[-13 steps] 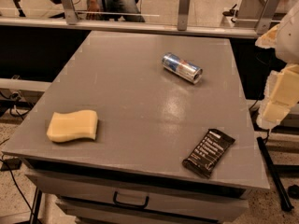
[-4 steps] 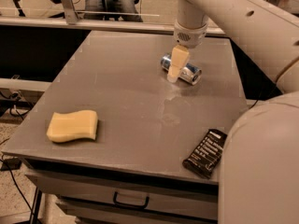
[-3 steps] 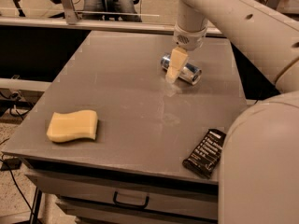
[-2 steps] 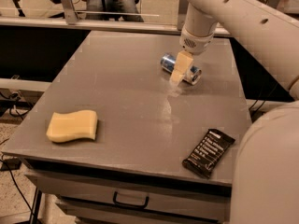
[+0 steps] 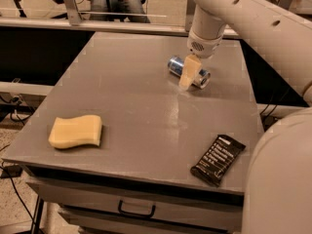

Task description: Move redbull can near rxbar chocolate

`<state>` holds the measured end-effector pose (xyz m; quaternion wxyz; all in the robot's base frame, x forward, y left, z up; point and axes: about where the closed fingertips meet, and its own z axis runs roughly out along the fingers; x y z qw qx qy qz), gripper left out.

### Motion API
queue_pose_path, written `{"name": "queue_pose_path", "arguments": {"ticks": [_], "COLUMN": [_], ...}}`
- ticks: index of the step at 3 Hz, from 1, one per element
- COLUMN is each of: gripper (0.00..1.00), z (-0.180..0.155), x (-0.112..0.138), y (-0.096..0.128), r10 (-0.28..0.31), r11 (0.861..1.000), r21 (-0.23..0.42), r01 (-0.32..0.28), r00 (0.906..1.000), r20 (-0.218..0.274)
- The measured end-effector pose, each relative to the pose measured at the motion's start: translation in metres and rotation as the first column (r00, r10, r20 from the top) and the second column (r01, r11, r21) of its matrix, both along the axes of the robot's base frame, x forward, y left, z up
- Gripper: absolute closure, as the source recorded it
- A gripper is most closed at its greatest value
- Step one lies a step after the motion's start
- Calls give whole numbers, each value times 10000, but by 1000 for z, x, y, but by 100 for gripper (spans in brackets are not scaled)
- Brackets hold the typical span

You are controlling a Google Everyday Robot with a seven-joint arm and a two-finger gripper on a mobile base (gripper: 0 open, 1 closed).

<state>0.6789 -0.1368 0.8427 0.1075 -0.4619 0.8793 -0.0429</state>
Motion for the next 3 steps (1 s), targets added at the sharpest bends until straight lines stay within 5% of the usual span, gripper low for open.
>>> {"name": "queue_pose_path", "arguments": {"ticks": [3], "gripper": [94], "z": [-7], "x": [3], "y": [2], "r10": [33], "r11": [10000], "r21": [7], "r01": [-33], "r00": [10000], "r20": [-30]}}
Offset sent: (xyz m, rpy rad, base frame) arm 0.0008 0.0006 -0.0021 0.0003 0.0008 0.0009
